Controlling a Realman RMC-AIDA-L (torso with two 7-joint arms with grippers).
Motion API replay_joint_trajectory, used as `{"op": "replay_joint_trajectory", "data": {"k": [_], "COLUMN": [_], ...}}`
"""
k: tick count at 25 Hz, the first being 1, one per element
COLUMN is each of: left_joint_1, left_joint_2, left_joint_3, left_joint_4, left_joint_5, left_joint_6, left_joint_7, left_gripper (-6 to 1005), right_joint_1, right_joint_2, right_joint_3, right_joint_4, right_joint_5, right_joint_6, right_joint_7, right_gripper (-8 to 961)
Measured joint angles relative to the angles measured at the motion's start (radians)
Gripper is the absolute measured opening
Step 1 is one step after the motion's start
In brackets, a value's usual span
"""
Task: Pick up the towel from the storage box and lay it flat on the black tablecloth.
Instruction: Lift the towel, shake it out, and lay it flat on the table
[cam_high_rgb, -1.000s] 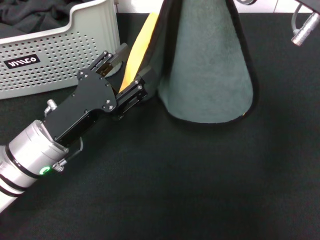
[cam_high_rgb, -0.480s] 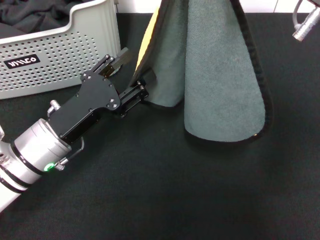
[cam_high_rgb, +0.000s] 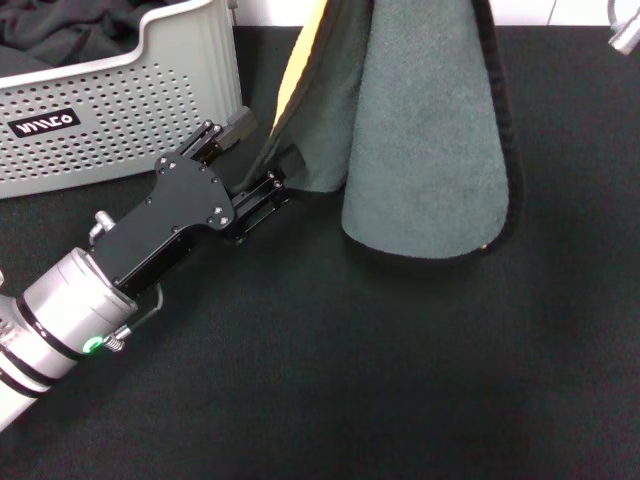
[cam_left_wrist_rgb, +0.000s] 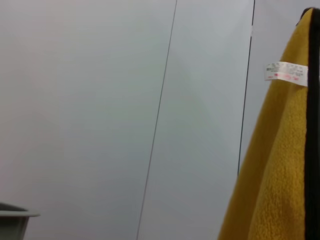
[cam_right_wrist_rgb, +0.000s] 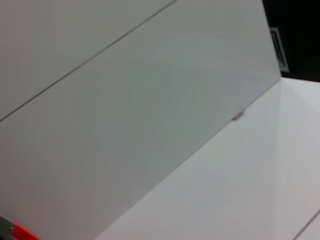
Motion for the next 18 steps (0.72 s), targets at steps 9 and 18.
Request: {"op": "replay_joint_trajectory", "data": {"k": [9, 18], "left_joint_1": [0.001, 0.008], "left_joint_2": [0.000, 0.000], "left_joint_3": [0.011, 0.024], "left_joint_4": [0.000, 0.000], "left_joint_5": [0.006, 0.007], "left_joint_6": [0.013, 0.031], "left_joint_7": [-0.005, -0.006], "left_gripper": [713, 710], "right_joint_1": [0.005, 0.014], "right_joint_2": [-0.001, -0.002], "right_joint_3": [0.013, 0.038], "right_joint_4": [0.011, 0.002], "right_joint_5": [-0.007, -0.009], "right_joint_6": [0.002, 0.003], "right_joint_7": [0.078, 0.142], "right_gripper": [10, 10]}}
